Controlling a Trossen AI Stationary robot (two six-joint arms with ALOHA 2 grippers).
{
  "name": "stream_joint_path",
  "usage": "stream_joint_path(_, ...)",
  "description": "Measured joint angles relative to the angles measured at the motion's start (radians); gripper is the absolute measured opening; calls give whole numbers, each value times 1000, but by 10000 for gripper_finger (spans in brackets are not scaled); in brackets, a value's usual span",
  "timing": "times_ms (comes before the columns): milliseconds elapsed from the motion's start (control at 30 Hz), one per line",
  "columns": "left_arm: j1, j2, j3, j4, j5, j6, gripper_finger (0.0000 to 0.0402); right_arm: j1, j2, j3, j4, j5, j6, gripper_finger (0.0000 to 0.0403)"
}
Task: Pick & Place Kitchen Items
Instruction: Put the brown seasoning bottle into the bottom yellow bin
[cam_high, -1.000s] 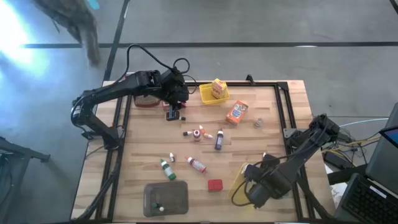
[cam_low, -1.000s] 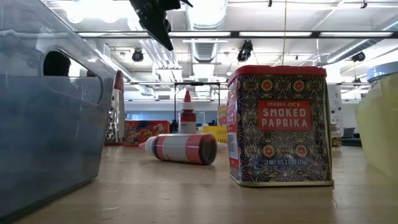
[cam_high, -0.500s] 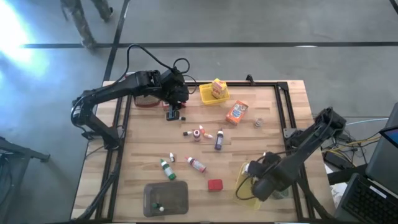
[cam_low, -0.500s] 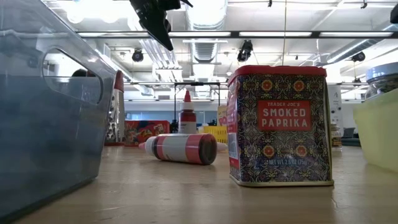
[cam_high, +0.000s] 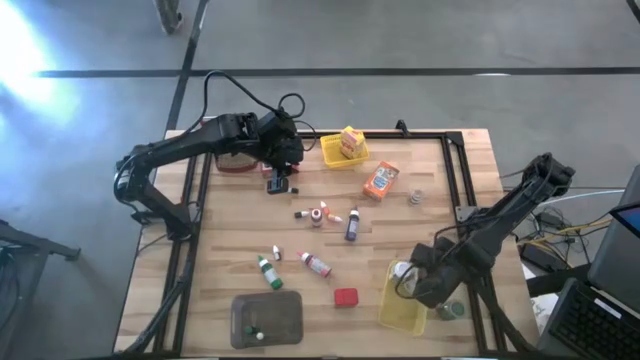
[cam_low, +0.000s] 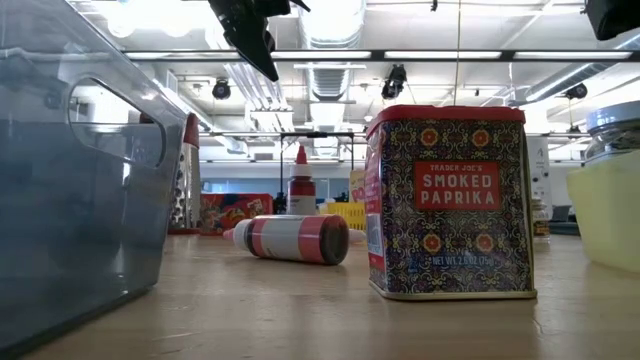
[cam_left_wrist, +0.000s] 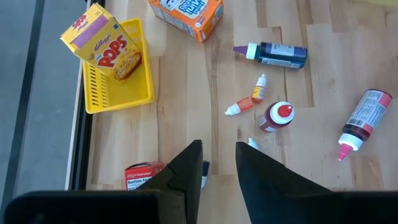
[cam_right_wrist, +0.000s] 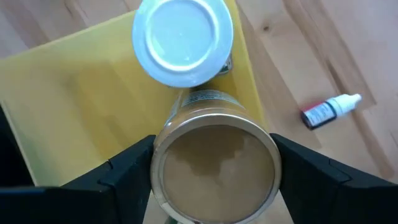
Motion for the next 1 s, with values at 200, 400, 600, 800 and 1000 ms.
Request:
stream_joint_path(200,0,0,0,0,0,0,103,0,-4,-17,13,18,-31,301)
stream_joint_path(400,0,0,0,0,0,0,103,-1,3,-13,-2,22,-66,344)
stream_joint_path(600,0,0,0,0,0,0,103,0,-2,-13,-1,22,-71,333)
stream_joint_path(800,0,0,0,0,0,0,103,0,-22,-12,-3,18,-98,301)
stream_joint_path(1000,0,0,0,0,0,0,103,0,-35,-12,-7,19,-100,291)
